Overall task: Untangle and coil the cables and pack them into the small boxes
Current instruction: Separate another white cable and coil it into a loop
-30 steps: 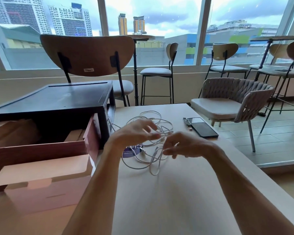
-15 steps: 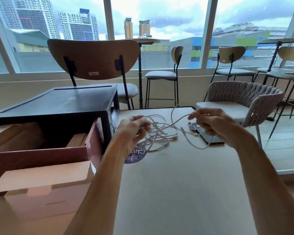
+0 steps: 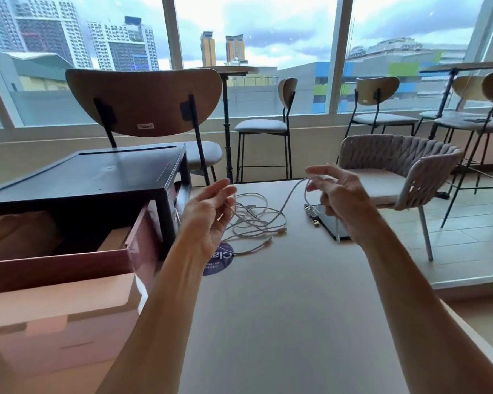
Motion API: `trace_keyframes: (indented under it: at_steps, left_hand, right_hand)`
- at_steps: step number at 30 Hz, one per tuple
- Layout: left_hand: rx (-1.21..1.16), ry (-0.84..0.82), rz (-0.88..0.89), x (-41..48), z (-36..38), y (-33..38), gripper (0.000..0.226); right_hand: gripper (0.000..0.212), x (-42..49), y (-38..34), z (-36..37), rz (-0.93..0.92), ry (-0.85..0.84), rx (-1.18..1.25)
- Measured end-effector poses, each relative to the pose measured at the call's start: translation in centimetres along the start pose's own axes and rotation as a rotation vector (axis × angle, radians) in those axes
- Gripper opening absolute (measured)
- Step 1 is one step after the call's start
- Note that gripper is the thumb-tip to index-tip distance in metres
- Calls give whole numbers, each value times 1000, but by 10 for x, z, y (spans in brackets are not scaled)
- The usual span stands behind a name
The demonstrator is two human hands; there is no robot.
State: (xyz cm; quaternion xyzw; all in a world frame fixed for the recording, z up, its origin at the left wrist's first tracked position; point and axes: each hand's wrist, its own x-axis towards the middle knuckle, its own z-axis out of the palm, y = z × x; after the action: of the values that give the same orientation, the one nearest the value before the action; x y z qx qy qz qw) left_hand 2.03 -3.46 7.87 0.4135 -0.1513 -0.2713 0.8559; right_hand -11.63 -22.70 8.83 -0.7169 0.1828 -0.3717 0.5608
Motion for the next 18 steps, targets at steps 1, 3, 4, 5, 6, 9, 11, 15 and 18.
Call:
trace_keyframes:
  at_steps: [1,3,4,5,6,9,11,15,18]
  left_hand:
    - [136,-71,40,-4,1,0,22]
    - [443,-219,153,-9,3,3,29]
    - [551,-283,204,-10,4,4,31]
    - [611,-331,239,-13,6,7,31]
    - [639,-373,259,-15,9,9,32]
    - [771,-506,301,-21,16,13,32]
    - [836,-592,320,-22,17,11,25]
    - [863,-754,207,-22,10,10,21]
    - [933,-623,163,-12,-2,2,16]
  right_hand:
    - [21,-2,-2,4,3,-33,0]
    - [21,-6,-6,12,33,-125,-10]
    - [26,-8,-8,16,60,-184,-14]
    - [33,-10,-11,19,94,-240,-10]
    - [39,-13,-15,22,132,-286,1]
    - [52,-19,-26,30,202,-361,-3]
    - [53,-22,-33,33,189,-383,-57]
    - [29,-22,-38,30,136,-273,16]
    - [11,-19,-39,25,71,-166,54]
